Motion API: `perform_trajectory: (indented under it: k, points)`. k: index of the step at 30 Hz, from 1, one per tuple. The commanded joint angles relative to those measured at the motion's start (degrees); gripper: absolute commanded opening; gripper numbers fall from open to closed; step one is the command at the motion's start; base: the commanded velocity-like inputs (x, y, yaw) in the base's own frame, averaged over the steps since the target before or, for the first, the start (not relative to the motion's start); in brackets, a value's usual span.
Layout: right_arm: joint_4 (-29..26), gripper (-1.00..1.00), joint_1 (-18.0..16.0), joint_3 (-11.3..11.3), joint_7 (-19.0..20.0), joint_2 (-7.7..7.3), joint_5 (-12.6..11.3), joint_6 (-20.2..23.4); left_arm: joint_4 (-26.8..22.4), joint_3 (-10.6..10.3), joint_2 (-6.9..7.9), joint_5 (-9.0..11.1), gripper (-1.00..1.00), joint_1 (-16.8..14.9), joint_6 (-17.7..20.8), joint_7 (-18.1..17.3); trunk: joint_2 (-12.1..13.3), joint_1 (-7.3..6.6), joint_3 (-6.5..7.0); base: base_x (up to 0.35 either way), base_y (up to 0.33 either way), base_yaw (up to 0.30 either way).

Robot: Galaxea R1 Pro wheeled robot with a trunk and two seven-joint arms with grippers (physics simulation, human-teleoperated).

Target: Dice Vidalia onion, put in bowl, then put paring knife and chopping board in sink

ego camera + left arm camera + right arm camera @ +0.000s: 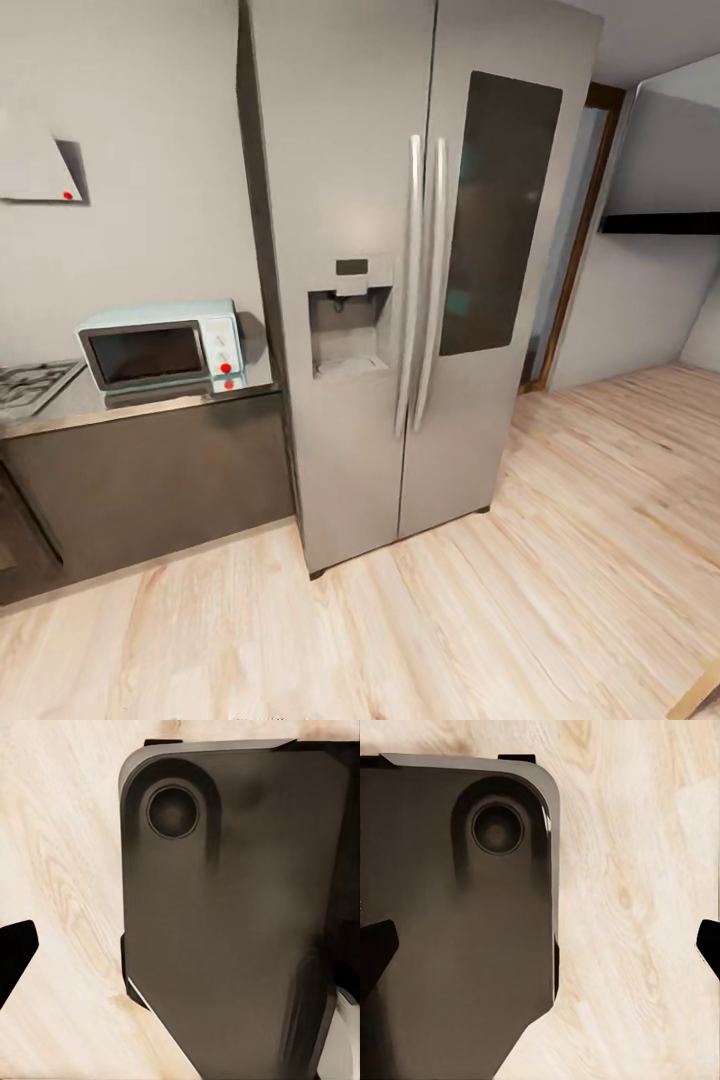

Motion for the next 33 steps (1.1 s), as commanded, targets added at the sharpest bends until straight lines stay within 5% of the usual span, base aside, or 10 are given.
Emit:
perform_trajectory:
  k: [1, 33]
  points:
    - [0.0, 1.0, 0.0, 0.0, 0.0, -0.01, 0.0, -0.2, 0.0, 0.0, 0.0, 0.1, 1.0, 0.0, -0.1, 0.0, 0.4, -0.23, 0.13, 0.0, 0.0, 0.295]
    - [0.0, 1.0, 0.0, 0.0, 0.0, -0.01, 0.0, -0.2, 0.0, 0.0, -0.42, 0.1, 1.0, 0.0, -0.1, 0.1, 13.2, -7.25, 5.88, 0.0, 0.0, 0.295]
